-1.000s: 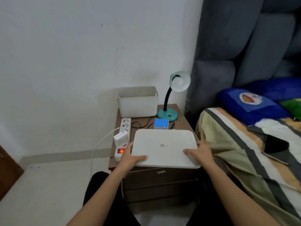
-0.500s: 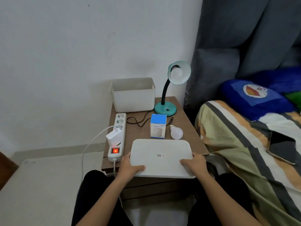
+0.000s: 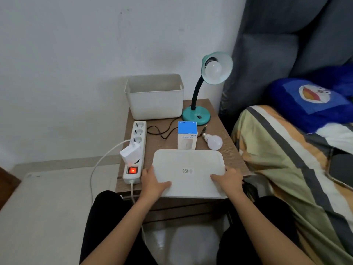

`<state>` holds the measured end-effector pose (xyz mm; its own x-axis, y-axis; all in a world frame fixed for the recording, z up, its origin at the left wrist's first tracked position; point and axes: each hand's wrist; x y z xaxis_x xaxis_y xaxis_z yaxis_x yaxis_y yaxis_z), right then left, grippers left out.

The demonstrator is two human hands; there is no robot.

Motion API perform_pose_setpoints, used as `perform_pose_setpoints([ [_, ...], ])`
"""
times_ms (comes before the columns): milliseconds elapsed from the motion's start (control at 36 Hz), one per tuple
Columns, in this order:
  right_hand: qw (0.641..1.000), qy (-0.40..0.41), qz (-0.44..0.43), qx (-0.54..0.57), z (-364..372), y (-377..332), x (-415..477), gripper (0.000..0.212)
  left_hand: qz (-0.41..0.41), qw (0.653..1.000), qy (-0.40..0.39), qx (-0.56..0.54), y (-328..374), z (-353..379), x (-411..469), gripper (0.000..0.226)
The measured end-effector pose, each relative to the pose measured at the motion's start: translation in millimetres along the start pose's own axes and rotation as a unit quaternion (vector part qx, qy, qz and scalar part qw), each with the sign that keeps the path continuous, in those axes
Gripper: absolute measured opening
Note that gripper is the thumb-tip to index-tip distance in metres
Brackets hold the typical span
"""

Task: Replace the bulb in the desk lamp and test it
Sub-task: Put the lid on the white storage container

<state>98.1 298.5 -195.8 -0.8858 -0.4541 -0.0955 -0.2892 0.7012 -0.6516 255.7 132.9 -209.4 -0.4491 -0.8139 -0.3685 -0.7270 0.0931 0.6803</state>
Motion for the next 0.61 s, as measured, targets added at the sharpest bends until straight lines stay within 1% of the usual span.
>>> perform_pose_setpoints([
  [139, 1.0, -0.007, -0.01, 0.002, 1.3, 1.9, 10.2, 0.045, -0.009, 1.0, 0.021, 0.017, 6.5, 4.5, 5.7, 0.071],
  [222, 1.0, -0.012, -0.011, 0.015, -0.4, 4.2, 19.6, 0.048, 0.007, 0.999, 0.033, 0.042, 15.7, 3.4, 11.4, 0.07],
  [278, 1.0, 0.012, -0.019, 0.011, -5.4, 2.8, 30.2, 0.05, 0.035, 0.997, 0.038, 0.05, 24.8, -0.1, 19.3, 0.068],
  [361, 0.996, 0.071, -0.059, 0.006, -16.5, -7.3, 53.6, 0.049, 0.07, 0.995, 0.045, 0.052, 43.9, -8.0, 38.2, 0.061],
  [444, 0.991, 0.1, -0.087, -0.011, -24.3, -21.4, 79.8, 0.046, 0.086, 0.993, 0.029, 0.073, 60.4, -15.3, 56.5, 0.055],
  [500, 0.991, 0.084, -0.098, -0.039, -24.6, -28.3, 97.8, 0.047, 0.093, 0.992, 0.011, 0.079, 68.9, -17.5, 67.8, 0.051],
  [611, 0.992, 0.019, -0.101, -0.067, -18.0, -34.9, 120.3, 0.046, 0.091, 0.99, -0.026, 0.108, 79.2, -16.3, 83.7, 0.045],
])
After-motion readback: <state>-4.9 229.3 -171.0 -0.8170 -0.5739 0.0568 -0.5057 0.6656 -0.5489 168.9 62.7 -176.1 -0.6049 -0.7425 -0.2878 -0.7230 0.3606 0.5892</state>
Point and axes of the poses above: each hand's wrist, its own x-axis towards the middle knuckle, its own z-axis out of the palm, y = z × x, and after that the axes turned 11 degrees about -z, right-handed
